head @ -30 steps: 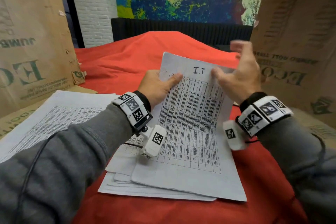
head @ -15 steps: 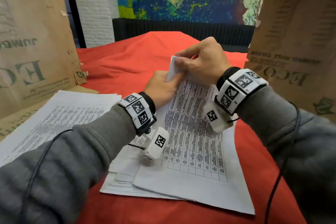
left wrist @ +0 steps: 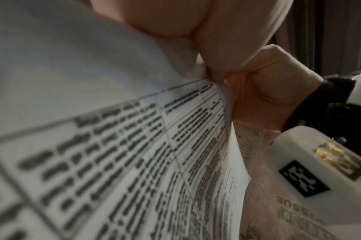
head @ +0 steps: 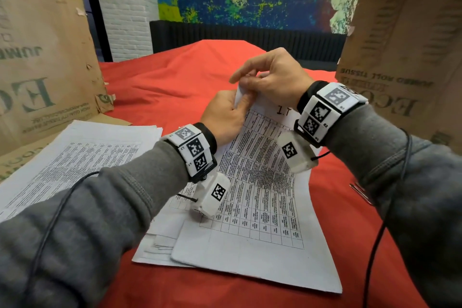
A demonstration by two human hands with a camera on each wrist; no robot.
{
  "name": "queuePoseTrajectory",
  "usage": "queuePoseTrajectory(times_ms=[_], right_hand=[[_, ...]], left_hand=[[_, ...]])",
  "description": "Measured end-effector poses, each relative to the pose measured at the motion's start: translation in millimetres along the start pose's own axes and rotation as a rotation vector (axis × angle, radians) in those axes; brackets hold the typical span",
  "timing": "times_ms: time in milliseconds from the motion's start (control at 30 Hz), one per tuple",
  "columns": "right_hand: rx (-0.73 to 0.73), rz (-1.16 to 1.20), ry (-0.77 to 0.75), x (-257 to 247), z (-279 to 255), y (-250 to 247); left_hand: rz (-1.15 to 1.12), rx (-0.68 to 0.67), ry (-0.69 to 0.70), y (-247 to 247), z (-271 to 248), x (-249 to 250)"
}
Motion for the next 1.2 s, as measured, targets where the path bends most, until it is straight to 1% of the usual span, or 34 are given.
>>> queuePoseTrajectory(times_ms=[100, 233, 400, 533, 567, 700, 800, 833, 900, 933, 967, 1000, 1033, 1067, 1100, 1133, 1167, 1200], right_hand=[[-0.056, -0.047, -0.034, 1, 1, -1], [-0.061, -0.113, -0.017, 3, 2, -1], [-0.134, -0.216, -0.034, -5, 0, -1], [-0.091, -0.314, -0.028, -13, -2, -3], [-0.082, -0.335, -0.028, -15, -2, -2], [-0.066, -0.380, -0.012, -13, 1, 1], [-0.106, -0.377, 0.012, -8, -1, 2], [-0.098, -0.328, 0.021, -5, -3, -3], [0.003, -0.173, 0.132, 19, -17, -29], [0.060, -0.177, 0.230, 41, -30, -49], [0.071, -0.239, 0.345, 65, -47, -67], [0.010, -0.353, 0.495, 93, -70, -81], [-0.107, -0.487, 0.664, 120, -98, -90], [-0.263, -0.622, 0.825, 141, -128, -94], [-0.415, -0.737, 0.948, 157, -156, -96], [-0.519, -0.833, 1.022, 168, -177, -99], [-0.558, -0.907, 1.060, 173, -190, -103], [-0.555, -0.949, 1.079, 172, -198, -107]], left_hand=[[-0.010, -0.054, 0.006, 4, -1, 0], [-0.153, -0.142, -0.020, 9, -5, -6], [-0.141, -0.161, -0.005, 6, -1, -8], [-0.131, -0.162, -0.018, 1, -1, -7], [-0.148, -0.155, -0.030, 1, -3, -7], [-0.183, -0.173, -0.173, 3, -10, -15], [-0.153, -0.165, -0.195, 6, -13, -21], [-0.135, -0.145, -0.195, 6, -14, -22], [-0.106, -0.098, -0.227, 2, -15, -29], [-0.093, -0.082, -0.260, -1, -15, -35], [-0.086, -0.074, -0.292, -4, -16, -41], [-0.082, -0.067, -0.316, -7, -17, -47], [-0.075, -0.065, -0.330, -9, -17, -50], [-0.066, -0.067, -0.339, -10, -17, -52], [-0.057, -0.073, -0.345, -10, -17, -53], [-0.045, -0.073, -0.349, -9, -16, -53], [-0.031, -0.074, -0.351, -8, -16, -51], [-0.024, -0.070, -0.353, -7, -15, -50]])
Point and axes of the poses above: each hand's wrist, its own z-axis towards the middle knuckle, its own y-axis out of the palm, x = y × z, the point moved 6 cm from there along z, towards the middle knuckle, and after that the axes turned 9 degrees about z, right-handed, at the moved point
